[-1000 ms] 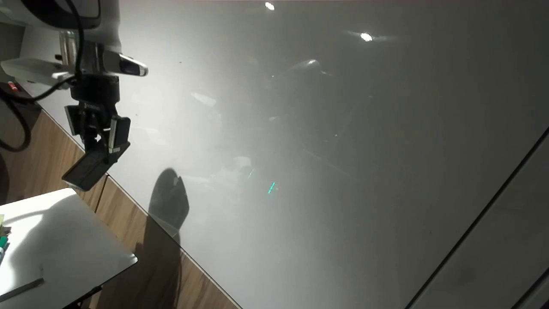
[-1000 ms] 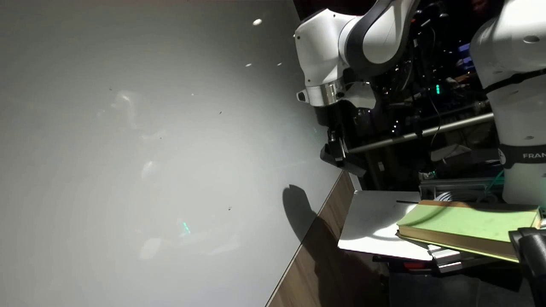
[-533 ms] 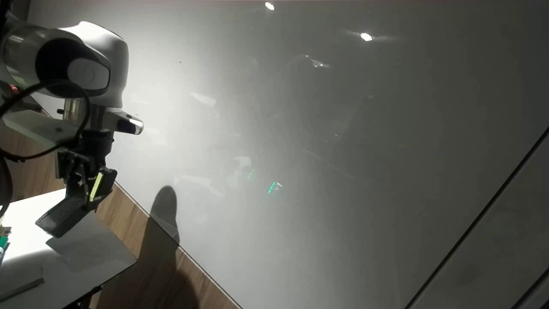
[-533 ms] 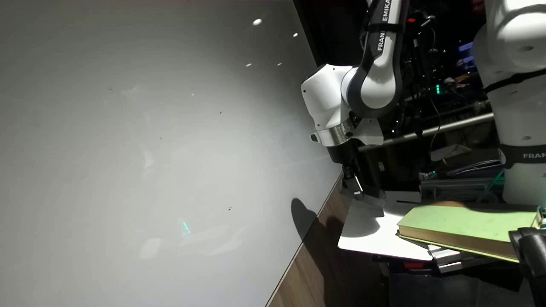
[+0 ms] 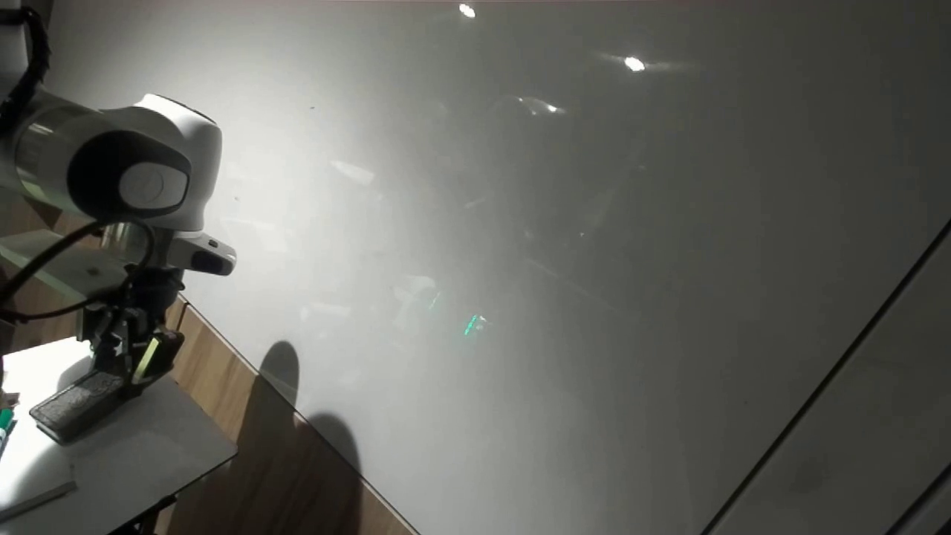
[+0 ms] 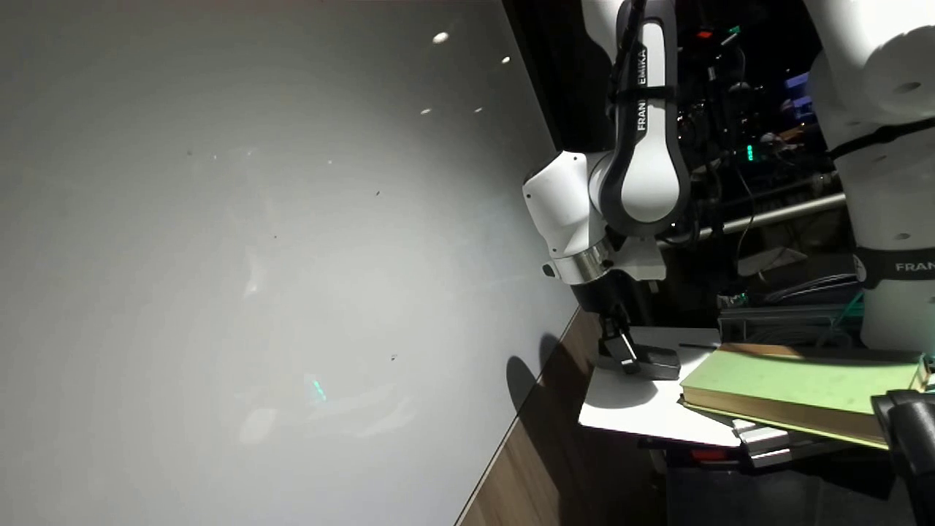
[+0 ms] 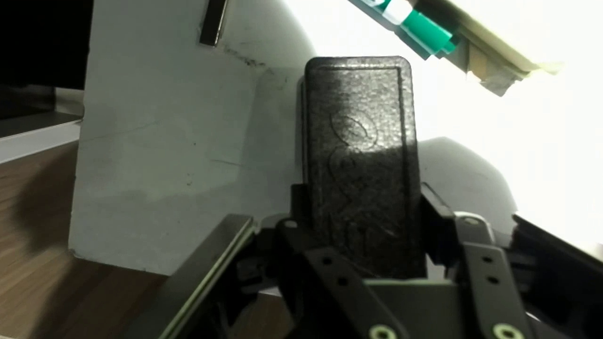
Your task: Erase the words on the whiteboard
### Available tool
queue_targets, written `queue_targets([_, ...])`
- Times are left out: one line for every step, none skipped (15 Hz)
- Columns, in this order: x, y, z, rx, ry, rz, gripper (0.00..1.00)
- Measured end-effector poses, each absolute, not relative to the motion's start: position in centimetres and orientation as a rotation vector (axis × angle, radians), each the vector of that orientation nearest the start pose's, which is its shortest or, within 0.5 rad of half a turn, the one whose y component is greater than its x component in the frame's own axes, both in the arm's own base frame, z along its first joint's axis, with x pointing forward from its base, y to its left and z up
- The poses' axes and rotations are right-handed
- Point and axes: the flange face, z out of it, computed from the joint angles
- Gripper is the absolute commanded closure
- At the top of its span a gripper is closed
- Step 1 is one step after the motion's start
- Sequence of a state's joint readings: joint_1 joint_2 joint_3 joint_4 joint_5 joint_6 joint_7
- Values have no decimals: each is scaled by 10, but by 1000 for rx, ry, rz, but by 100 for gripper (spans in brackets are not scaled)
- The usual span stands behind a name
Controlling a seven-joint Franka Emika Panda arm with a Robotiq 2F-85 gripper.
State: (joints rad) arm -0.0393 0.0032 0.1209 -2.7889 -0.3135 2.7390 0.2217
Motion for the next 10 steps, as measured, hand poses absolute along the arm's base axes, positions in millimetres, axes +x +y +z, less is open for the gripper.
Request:
queue_targets([371,42,204,-3252,-245,57,19])
queue_targets([372,42,204,-3252,-246,55,13])
queue_targets([373,43,204,-3250,-248,45,5])
queue_targets([374,44,205,-3249,-252,36,1])
queue_targets([375,45,206,-3248,-256,31,0])
queue_targets([375,46,206,-3248,-259,27,0])
queue_targets([376,46,207,-3247,-261,24,0])
queue_targets([377,47,207,-3247,-262,21,0])
queue_targets([378,47,208,-3246,-265,16,0])
queue_targets([380,47,210,-3242,-271,7,0])
